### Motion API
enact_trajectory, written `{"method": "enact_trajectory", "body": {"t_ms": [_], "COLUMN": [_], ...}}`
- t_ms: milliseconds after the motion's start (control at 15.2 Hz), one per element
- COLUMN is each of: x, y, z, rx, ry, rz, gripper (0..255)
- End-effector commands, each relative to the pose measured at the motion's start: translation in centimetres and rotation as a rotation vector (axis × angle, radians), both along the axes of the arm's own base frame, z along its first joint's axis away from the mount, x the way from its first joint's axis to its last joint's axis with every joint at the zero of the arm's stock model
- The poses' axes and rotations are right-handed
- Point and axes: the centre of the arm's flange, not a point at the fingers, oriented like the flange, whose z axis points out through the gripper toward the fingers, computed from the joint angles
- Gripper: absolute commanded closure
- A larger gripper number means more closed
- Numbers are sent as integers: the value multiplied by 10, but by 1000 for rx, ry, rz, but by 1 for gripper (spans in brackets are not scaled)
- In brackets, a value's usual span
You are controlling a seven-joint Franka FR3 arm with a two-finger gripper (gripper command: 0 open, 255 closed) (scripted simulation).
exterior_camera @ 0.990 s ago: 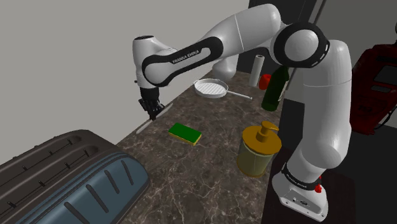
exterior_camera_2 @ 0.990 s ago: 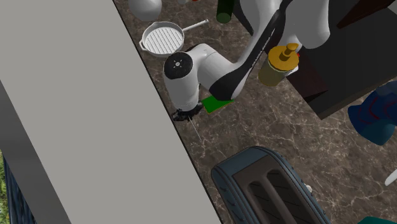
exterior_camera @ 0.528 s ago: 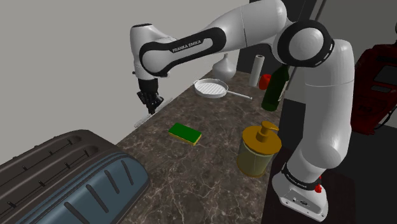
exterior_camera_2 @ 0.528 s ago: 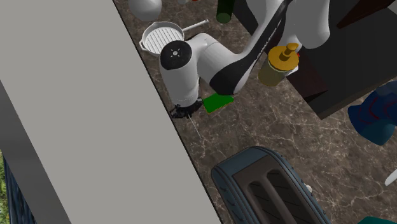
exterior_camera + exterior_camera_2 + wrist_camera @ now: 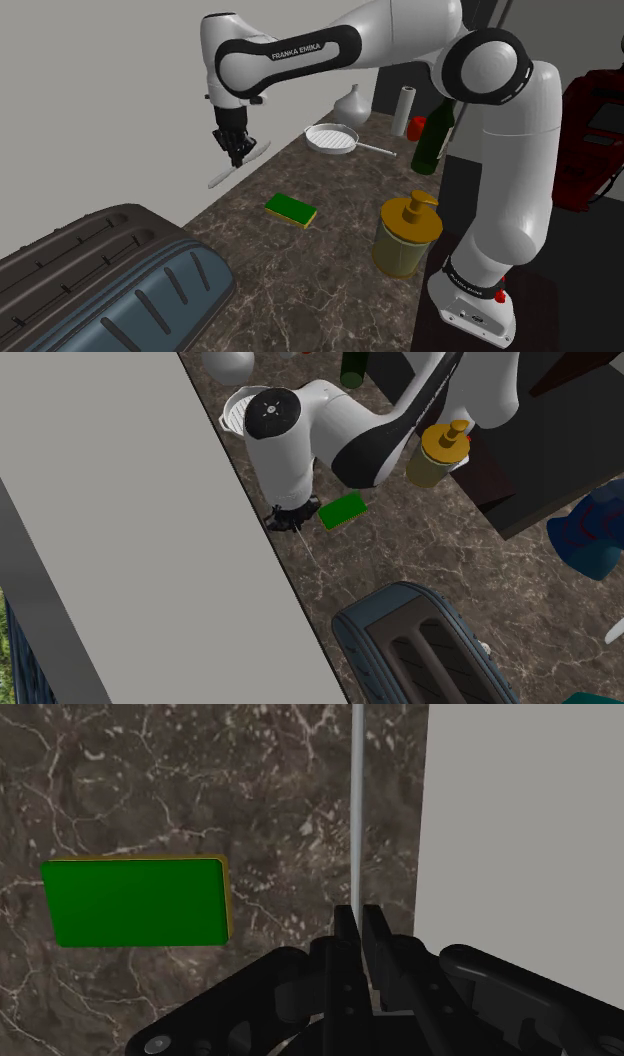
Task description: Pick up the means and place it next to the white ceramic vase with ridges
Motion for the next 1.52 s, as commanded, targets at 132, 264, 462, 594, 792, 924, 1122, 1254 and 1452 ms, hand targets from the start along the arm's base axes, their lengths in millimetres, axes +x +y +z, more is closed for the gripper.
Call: {"method": "enact_trajectory", "body": {"t_ms": [132,264,462,594,792,924,1122,1254,1452], "x": [1,1,1,1,1,1,1,1,1], "y": [1,1,1,1,1,1,1,1,1], "z": [21,31,47,58,74,84,100,111,126], "rx": [0,0,0,0,0,0,0,0,0], "ry": [0,0,0,0,0,0,0,0,0], "rz": [0,0,0,0,0,0,0,0,0], "gripper": [255,255,255,255,255,255,255,255,255]}}
